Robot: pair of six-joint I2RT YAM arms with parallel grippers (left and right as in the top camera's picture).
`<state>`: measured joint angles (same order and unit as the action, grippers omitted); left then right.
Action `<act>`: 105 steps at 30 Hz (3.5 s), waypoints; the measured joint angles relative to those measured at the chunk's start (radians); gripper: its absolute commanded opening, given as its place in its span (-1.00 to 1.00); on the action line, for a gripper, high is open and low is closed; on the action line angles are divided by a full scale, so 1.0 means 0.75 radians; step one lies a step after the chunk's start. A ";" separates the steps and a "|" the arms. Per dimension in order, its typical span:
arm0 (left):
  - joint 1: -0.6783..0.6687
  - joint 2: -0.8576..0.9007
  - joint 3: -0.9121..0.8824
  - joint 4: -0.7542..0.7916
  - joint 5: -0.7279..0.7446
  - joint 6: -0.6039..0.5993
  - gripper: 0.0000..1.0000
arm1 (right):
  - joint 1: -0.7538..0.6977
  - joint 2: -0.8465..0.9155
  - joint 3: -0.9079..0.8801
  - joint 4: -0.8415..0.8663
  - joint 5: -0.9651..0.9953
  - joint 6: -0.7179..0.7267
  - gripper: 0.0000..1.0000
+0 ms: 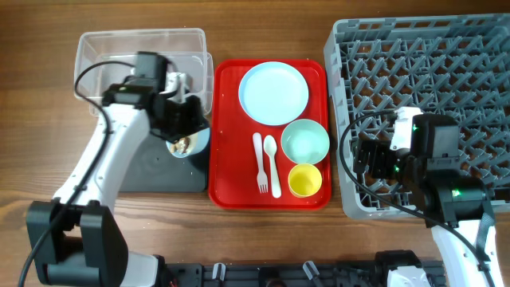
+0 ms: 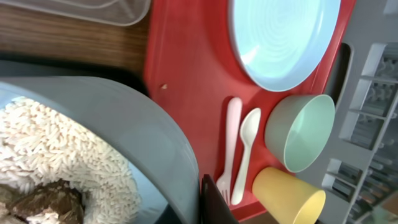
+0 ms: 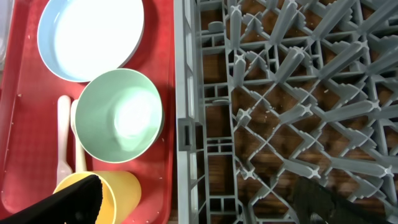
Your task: Sort waste into correct bins and load items into the dishwasher rack
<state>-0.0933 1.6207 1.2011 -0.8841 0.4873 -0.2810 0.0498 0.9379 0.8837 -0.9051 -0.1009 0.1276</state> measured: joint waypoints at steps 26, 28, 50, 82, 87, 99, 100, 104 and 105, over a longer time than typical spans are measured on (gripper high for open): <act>0.867 -0.002 -0.574 0.168 1.378 0.771 -0.92 | 0.001 0.000 0.000 -0.020 0.000 0.000 1.00; 0.867 -0.002 -0.574 0.175 1.372 0.747 -0.92 | 0.001 0.000 0.000 -0.020 0.000 0.000 1.00; 0.799 -0.012 -0.579 0.476 1.328 0.457 -0.92 | 0.001 0.000 0.000 -0.020 0.000 0.000 0.99; -0.628 -0.009 -0.436 0.691 -0.376 0.119 -0.16 | 0.000 0.000 0.000 -0.010 0.000 0.000 1.00; -0.629 -0.116 -0.367 0.586 -0.330 0.113 0.09 | 0.001 0.000 0.000 -0.011 0.000 0.000 0.99; -0.885 -0.018 -0.281 0.583 -0.054 0.047 -0.21 | 0.000 0.000 0.000 -0.011 0.000 0.000 0.99; -0.914 0.039 -0.281 0.575 -0.088 0.037 -0.46 | 0.000 0.000 0.000 -0.011 0.000 0.000 0.99; -0.929 0.109 -0.282 0.571 -0.165 0.009 -0.92 | 0.000 0.000 0.000 -0.015 0.000 0.000 0.99; -0.929 0.109 -0.282 0.572 -0.166 0.007 -0.92 | 0.001 0.000 0.000 -0.020 0.000 0.000 0.99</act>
<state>-0.7902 1.7027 0.9894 -0.4549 0.3630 -0.2760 0.0502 0.9379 0.8837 -0.9199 -0.1009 0.1276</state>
